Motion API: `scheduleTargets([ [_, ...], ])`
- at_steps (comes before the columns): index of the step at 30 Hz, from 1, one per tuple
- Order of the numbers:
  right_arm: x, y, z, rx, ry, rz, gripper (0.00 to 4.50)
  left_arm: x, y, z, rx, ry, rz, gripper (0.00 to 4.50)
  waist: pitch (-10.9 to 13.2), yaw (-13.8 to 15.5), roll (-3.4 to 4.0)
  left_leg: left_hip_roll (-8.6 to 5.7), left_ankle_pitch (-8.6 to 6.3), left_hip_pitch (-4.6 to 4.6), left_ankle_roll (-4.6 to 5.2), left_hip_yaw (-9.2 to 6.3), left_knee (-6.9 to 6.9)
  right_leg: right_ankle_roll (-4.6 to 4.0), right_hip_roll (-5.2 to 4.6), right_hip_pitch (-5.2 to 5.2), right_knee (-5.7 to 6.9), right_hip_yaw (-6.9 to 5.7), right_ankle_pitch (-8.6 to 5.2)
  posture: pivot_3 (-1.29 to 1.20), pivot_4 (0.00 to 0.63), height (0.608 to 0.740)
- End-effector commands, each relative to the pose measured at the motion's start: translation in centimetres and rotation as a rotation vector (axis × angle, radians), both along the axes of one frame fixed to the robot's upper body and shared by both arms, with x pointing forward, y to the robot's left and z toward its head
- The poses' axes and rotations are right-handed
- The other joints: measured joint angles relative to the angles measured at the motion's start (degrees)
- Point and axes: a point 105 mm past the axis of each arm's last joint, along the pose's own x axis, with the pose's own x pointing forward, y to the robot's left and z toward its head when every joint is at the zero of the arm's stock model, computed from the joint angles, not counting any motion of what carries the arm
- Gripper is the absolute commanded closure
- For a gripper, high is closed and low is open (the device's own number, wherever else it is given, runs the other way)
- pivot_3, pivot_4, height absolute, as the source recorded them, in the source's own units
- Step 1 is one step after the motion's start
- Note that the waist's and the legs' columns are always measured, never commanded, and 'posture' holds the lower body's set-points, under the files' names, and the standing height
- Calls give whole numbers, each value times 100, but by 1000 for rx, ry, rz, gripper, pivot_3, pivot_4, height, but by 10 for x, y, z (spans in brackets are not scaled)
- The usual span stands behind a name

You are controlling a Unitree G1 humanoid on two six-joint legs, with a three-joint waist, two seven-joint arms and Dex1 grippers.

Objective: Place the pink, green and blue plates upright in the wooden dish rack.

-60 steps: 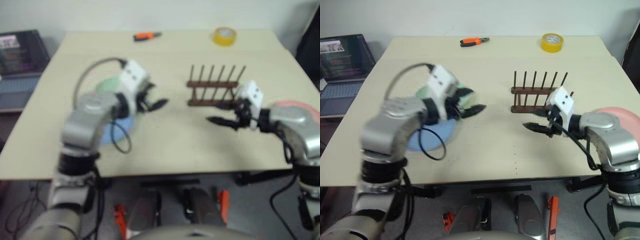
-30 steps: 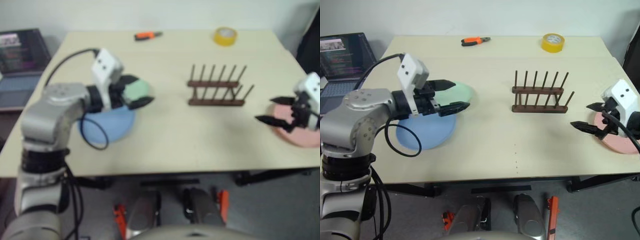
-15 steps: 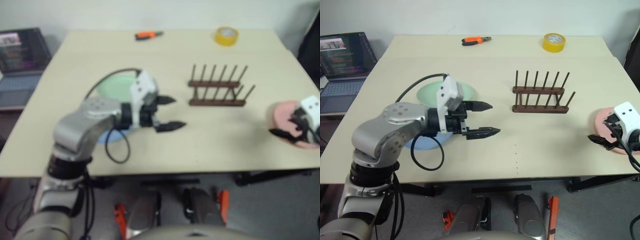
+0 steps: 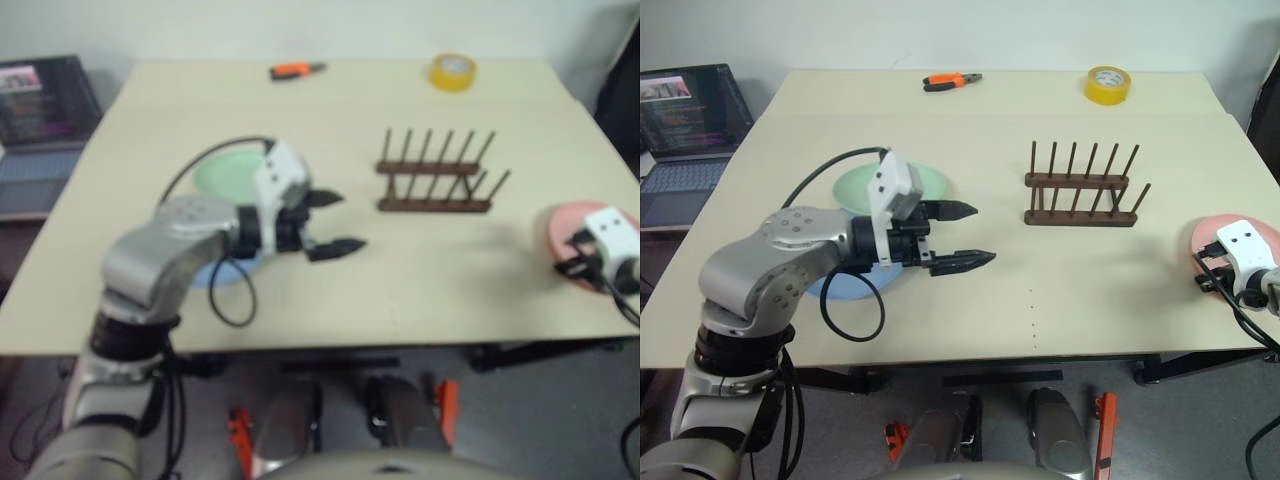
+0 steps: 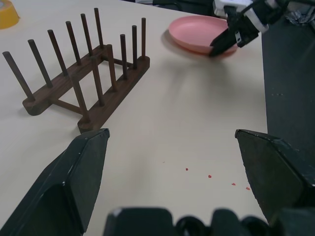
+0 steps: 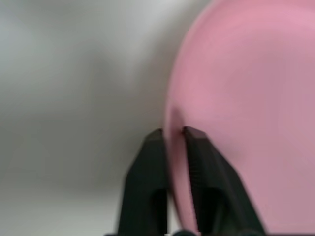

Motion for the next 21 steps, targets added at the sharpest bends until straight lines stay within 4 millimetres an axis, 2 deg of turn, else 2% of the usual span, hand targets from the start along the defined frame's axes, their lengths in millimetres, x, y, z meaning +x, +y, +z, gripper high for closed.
scheduleTargets([
  [1, 2, -2, 18, -17, -43, 6, 4459, -1, 3, 13, -17, -53, -1, 0, -2, -3, -5, 0, 0, 0, 0, -1, 0, 0, 0, 1, 0, 0, 0, 0, 150, 740],
  [5, 0, -1, 52, -85, -104, 49, 4459, 1, 5, 16, -23, -59, -3, 0, -1, -5, -3, 0, 0, -1, 0, 0, 1, 1, 0, -1, 1, 1, 0, 0, 150, 740],
  [8, 1, 0, 104, -154, -225, 63, 4459, 2, 5, 19, -30, -64, -8, 0, 0, -14, 0, 1, 0, -1, 0, 1, -2, 1, 1, -3, 0, 1, 0, 0, 150, 740],
  [10, 6, 2, 150, -183, -372, 54, 4459, 3, 5, 20, -32, -65, -9, 0, 0, -50, 0, 2, 0, 0, 0, 2, -5, 0, 1, -5, 0, 1, 0, 0, 150, 740],
  [12, 11, 6, 184, -189, -495, 50, 4459, 3, 5, 20, -32, -65, -10, 0, 1, -67, 1, 4, 0, 1, 0, 7, -4, 0, 2, -6, 1, 4, 0, 0, 150, 740],
  [13, 13, 8, 193, -187, -529, 51, 4459, 4, 5, 20, -31, -66, -11, 0, 1, -68, 1, 8, 0, 4, 0, 7, -4, 0, 5, -5, 0, 3, 0, 0, 150, 740],
  [16, 34, 63, 247, -6, -815, 235, 4459, 4, 2, 22, -42, -70, -19, 0, 5, -104, -9, 14, 0, 6, -1, 6, -8, -4, 11, -3, -3, 1, -2, 0, 150, 740],
  [17, 37, 79, 260, 83, -878, 296, 4459, 4, 1, 22, -45, -72, -21, 0, 7, -123, -12, 16, 0, 8, -1, 13, -10, -3, 12, -5, -3, 6, -1, 0, 150, 740],
  [19, 43, 98, 269, 202, -943, 385, 4459, 3, -1, 24, -53, -72, -25, 0, 15, -148, -28, 19, 0, 8, -1, 14, -10, -6, 12, -5, -2, 4, 3, 0, 150, 740],
  [21, 48, 106, 273, 362, -982, 426, 4459, 0, -2, 25, -62, -70, -33, 0, 20, -125, -37, 19, 0, 3, -1, 5, -11, -8, 14, -6, -3, -1, 3, 0, 150, 740],
])
